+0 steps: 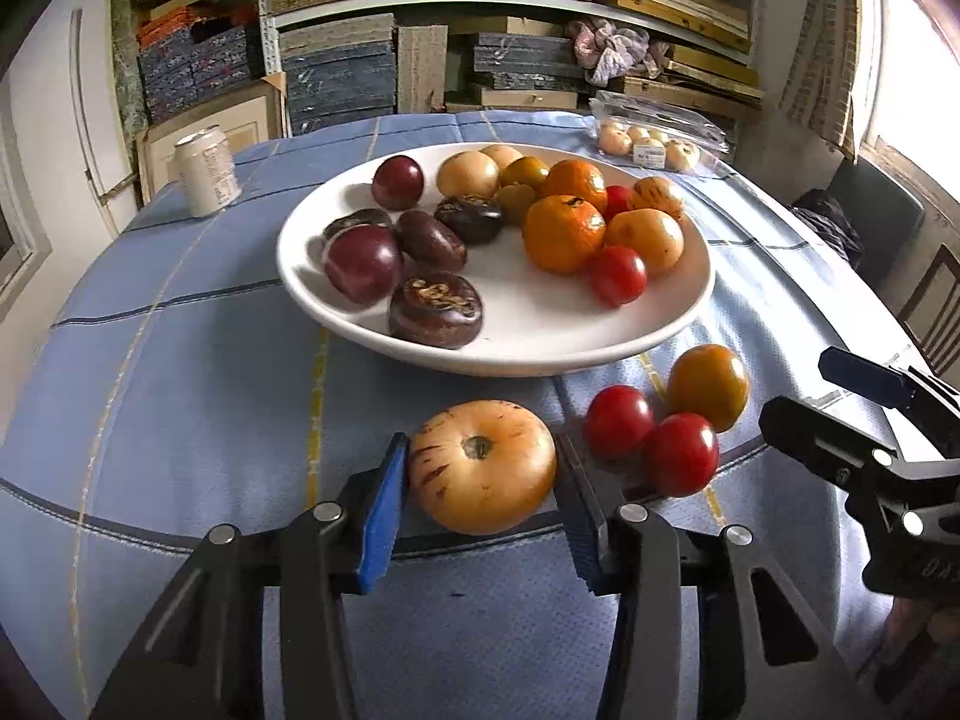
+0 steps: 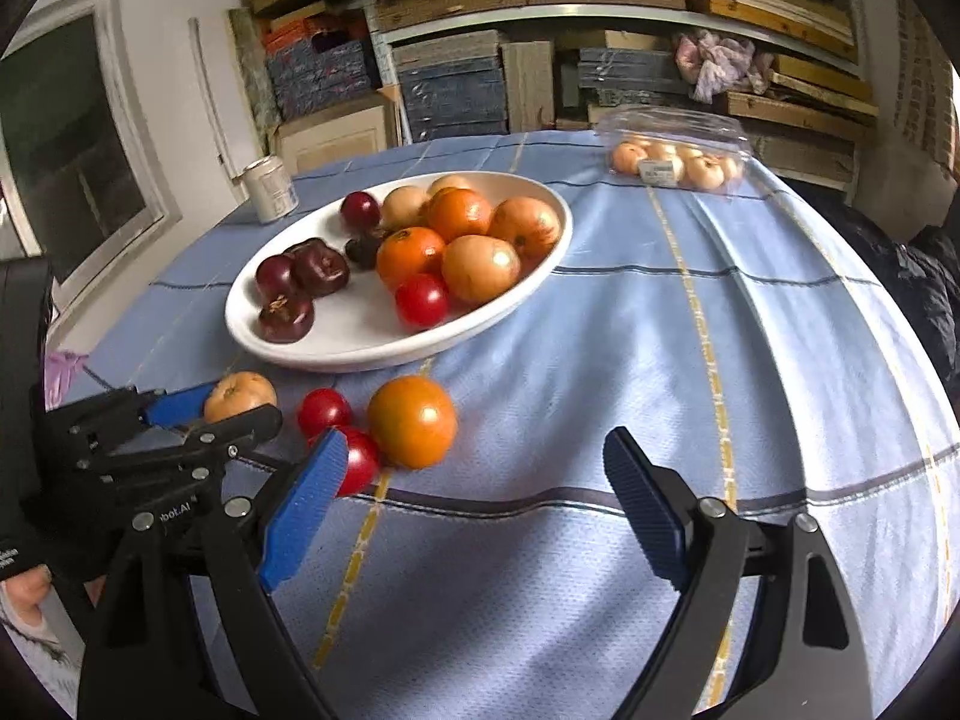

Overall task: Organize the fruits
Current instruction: 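Grasp the large striped yellow tomato with the left tool, then hold the striped tomato in the left tool while the right tool grasps an orange tomato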

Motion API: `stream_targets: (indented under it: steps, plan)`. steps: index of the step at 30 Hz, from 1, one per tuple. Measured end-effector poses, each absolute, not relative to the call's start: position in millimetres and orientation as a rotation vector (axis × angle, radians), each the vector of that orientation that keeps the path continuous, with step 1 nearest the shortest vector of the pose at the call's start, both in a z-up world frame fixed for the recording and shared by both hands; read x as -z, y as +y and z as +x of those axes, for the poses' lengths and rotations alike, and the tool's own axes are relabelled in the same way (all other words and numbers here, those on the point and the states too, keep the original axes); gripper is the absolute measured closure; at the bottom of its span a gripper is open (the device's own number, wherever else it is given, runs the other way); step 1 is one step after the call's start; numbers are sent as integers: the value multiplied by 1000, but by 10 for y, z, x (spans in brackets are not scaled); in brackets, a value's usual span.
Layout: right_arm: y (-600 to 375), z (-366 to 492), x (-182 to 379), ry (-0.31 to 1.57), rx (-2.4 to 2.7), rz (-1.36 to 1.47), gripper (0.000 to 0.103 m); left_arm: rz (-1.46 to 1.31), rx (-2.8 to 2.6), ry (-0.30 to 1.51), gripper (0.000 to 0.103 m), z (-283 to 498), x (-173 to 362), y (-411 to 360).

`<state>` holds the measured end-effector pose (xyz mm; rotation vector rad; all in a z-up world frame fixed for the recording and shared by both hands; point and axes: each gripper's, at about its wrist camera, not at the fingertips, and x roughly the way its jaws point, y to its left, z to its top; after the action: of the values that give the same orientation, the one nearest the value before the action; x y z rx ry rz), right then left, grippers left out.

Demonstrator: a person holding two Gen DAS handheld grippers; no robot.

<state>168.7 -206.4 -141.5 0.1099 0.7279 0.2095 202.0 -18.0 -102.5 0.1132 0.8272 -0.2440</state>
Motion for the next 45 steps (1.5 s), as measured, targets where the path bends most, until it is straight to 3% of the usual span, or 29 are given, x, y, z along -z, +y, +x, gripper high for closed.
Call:
stream_targets:
  steps: [3,6,15,32,34,37,45]
  plan:
    - [-2000,1751,1418,723,-224,106,21,103,224,823,56,2020,999,-133]
    - [-1925,1824,1443,748,-244,95,32,93,218,816,56,2011,971,-107]
    - [-1879,2026,1515,799,-273,145,41,96,216,801,56,1997,939,-108]
    - [-1914,2136,1589,840,-304,221,44,109,209,789,56,1985,921,-117]
    - [-1928,2143,1586,840,-307,225,48,109,210,789,56,1984,921,-118]
    - [-1947,2150,1604,849,-303,229,65,109,210,789,56,1984,921,-119]
    - [-1930,2133,1614,846,-296,202,66,113,209,793,56,1985,922,-121]
